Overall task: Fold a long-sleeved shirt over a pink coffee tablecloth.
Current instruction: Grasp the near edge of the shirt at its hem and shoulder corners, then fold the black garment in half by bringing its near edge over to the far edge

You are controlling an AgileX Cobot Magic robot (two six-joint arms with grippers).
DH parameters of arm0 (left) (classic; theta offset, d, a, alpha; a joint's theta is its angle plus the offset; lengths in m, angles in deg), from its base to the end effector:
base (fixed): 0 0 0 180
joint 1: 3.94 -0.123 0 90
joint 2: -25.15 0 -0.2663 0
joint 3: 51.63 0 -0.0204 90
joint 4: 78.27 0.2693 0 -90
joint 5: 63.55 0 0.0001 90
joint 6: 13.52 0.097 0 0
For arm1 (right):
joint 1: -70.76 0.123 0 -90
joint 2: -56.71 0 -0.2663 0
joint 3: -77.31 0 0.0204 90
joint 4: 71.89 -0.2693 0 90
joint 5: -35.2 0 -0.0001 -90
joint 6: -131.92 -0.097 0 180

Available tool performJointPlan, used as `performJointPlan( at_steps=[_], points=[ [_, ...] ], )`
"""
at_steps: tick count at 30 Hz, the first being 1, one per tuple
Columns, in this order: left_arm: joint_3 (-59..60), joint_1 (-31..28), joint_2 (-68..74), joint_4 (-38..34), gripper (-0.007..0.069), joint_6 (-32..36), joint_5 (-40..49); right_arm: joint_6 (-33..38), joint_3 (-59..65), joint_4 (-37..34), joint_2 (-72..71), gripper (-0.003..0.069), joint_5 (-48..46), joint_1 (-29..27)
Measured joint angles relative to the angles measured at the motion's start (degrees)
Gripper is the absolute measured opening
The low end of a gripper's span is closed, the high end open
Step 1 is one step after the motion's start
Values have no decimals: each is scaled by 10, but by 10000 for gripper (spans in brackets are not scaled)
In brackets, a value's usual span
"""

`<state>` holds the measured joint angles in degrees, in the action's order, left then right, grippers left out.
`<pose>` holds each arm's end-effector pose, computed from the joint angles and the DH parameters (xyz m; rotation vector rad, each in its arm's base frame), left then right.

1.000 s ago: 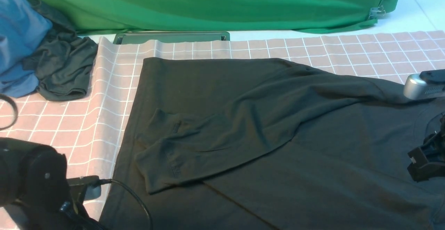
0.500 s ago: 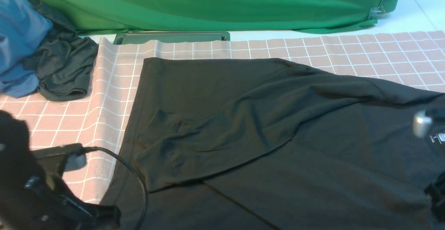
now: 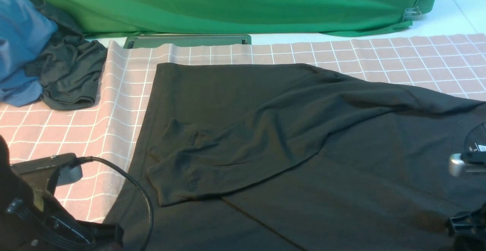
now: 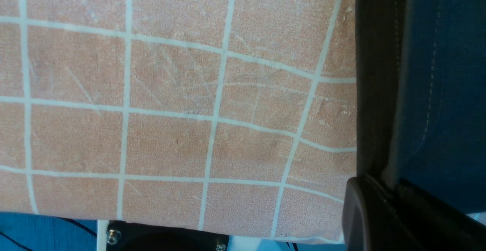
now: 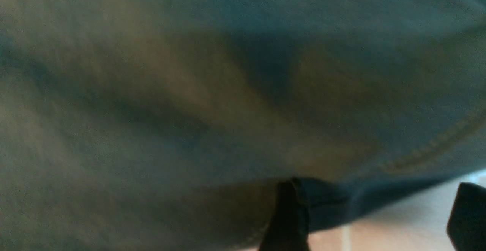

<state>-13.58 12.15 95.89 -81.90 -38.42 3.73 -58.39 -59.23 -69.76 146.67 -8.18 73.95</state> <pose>0.1717 -0.0554 0.2104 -0.2724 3.0837 -0.1232 0.2146 0.0095 0.1222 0.1509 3.0792 -0.0301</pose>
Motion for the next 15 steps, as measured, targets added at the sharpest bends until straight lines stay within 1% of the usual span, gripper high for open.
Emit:
performJointPlan(
  at_steps=[2,3,4,6,8,10,12,15],
  points=[
    [0,0,0,0,14,0,-1,9,0,-15,17,531,3,0],
    [0,0,0,0,14,0,-3,16,-1,-21,24,500,4,0],
    [0,0,0,0,14,-1,-5,19,-3,-21,28,453,5,0],
    [0,0,0,-3,14,-1,-11,32,-6,-33,34,318,3,0],
    [0,0,0,-8,14,-1,-13,54,-8,-39,34,153,3,0],
    [-2,0,0,-8,14,-8,-15,66,-10,-40,32,75,0,0],
    [-10,0,0,-8,14,-19,-15,71,-12,-39,27,59,-7,0],
    [-38,0,0,-6,14,-35,-15,77,-24,-35,5,55,-32,0]
  ],
)
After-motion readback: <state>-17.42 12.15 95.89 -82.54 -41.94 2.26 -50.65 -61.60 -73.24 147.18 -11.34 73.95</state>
